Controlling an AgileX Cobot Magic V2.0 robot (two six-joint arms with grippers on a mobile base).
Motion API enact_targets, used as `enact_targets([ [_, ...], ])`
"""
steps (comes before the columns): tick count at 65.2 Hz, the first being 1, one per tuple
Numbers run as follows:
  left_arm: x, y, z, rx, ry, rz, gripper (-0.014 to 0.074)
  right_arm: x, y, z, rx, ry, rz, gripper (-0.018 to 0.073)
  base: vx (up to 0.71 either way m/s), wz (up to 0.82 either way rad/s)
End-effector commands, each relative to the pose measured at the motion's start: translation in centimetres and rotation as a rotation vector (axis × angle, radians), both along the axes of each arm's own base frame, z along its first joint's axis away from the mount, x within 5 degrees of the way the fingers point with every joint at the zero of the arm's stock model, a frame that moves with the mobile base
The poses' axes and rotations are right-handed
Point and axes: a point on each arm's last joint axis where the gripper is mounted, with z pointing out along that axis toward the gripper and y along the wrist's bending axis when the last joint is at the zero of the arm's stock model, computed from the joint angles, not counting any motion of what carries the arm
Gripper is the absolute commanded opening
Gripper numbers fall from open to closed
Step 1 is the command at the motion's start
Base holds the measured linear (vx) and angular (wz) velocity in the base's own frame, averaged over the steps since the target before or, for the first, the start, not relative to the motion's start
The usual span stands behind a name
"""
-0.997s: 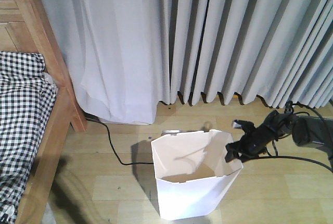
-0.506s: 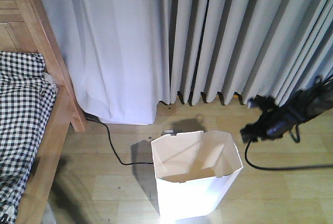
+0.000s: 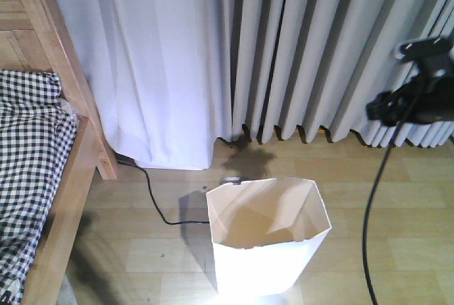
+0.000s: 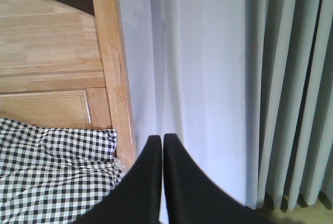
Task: Move trash bin to bedside with robot
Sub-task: 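Open the right gripper and raise it away from the bin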
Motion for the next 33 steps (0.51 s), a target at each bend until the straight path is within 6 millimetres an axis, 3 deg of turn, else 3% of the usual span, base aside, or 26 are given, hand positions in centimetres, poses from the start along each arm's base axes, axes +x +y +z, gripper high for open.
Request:
enact_targets([
  [1,-0.1,0.0,1.4,-0.004,-0.099,-0.003,-0.0006,-2.1,0.2,4.6,-0.006,-0.155,-0.026,0.0479,0.0,0.0],
  [15,-0.1,0.0,1.4,-0.004,-0.099,-0.003,-0.0006,-10.4,1.5,9.6,0.01,-0.39,-0.048,0.0479,0.0,0.0],
  [22,-0.1,0.0,1.4,-0.004,-0.099,-0.003,-0.0006,-13.9,1.8,9.5,0.007,-0.469,-0.081,0.0479,0.0,0.0],
  [33,-0.1,0.0,1.4,-0.004,-0.099,-0.003,-0.0006,-18.0,1.9,7.4,0.073,-0.544,-0.183,0.0479,0.0,0.0],
])
